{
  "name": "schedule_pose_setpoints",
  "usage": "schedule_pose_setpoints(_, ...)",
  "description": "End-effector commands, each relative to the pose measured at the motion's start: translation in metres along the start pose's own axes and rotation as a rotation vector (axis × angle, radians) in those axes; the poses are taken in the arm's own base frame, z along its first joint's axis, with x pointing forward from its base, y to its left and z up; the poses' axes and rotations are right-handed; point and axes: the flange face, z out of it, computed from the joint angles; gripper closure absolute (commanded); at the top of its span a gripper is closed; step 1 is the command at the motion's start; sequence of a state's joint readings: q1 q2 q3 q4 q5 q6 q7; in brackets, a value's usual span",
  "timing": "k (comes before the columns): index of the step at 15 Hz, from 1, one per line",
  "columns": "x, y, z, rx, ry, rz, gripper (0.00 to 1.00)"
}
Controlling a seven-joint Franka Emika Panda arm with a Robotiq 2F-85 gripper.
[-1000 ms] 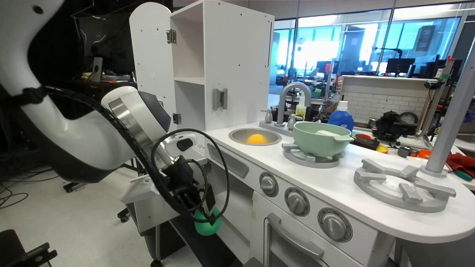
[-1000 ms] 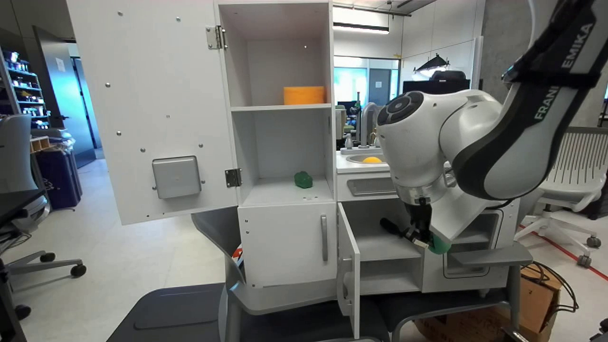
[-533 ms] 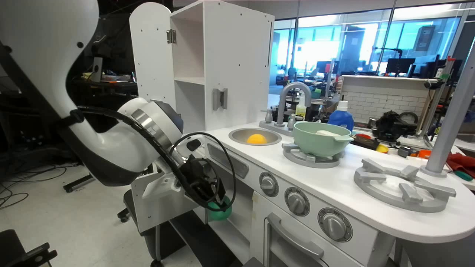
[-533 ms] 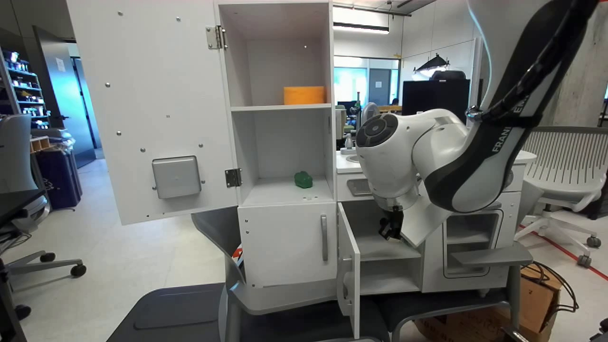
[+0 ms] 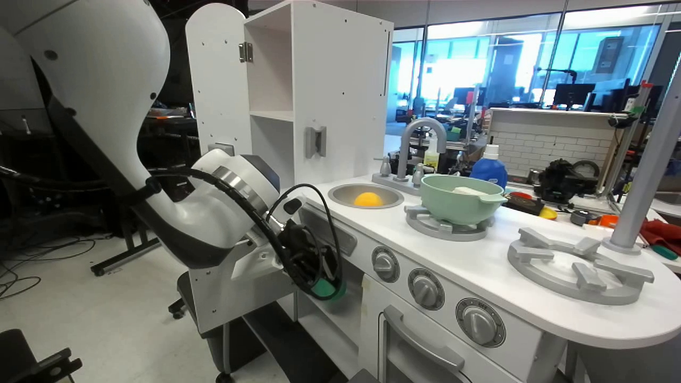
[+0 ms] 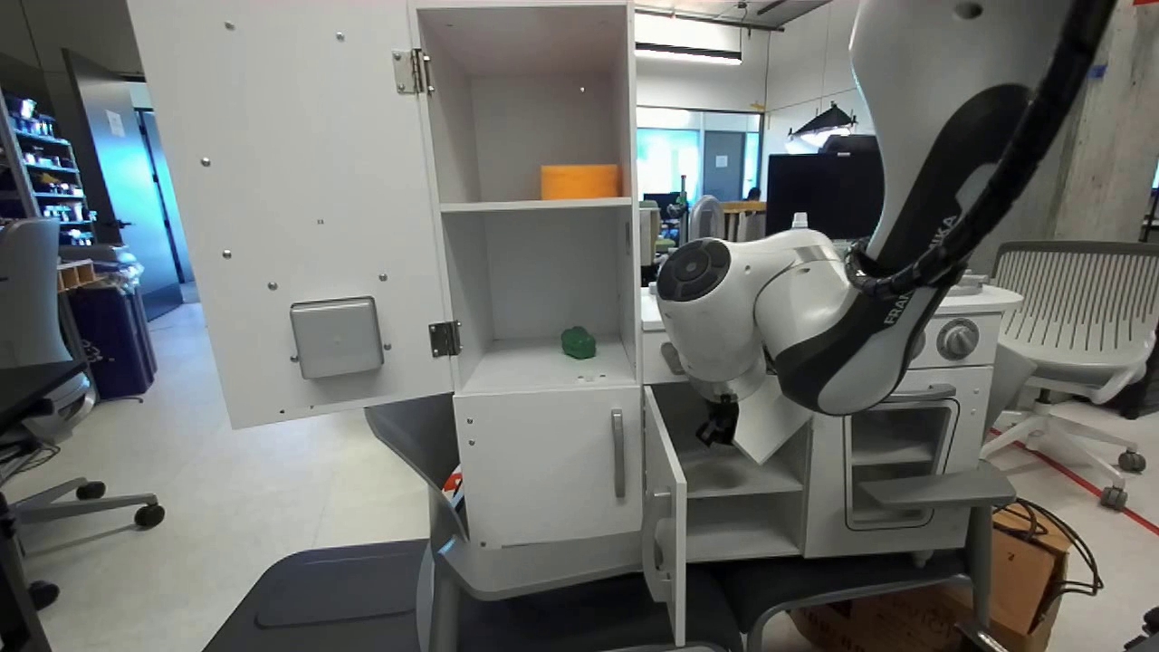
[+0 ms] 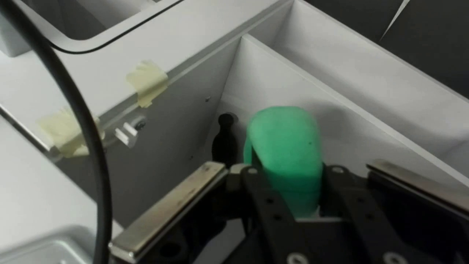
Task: Open the bottom cabinet and put the green and yellow balls in the cabinet
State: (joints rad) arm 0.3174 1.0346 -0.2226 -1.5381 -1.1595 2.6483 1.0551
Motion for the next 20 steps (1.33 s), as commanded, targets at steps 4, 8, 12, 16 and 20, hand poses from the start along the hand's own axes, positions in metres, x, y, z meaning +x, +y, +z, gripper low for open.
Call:
schedule_pose_setpoints(4,0.017,-0.004,0.018,-0.020,0.026,-0.021,0.49)
schedule_pose_setpoints(8,0.018,-0.007,0.023,-0.027,0.026,-0.023,0.21)
schedule_pose_setpoints(12,0.018,-0.007,0.033,-0.036,0.019,-0.018,0.00)
schedule_pose_setpoints(16,0.019,-0.003,0.042,-0.040,0.009,-0.008,0.00)
schedule_pose_setpoints(20,0.024,-0.006,0.035,-0.025,0.014,-0.006,0.00)
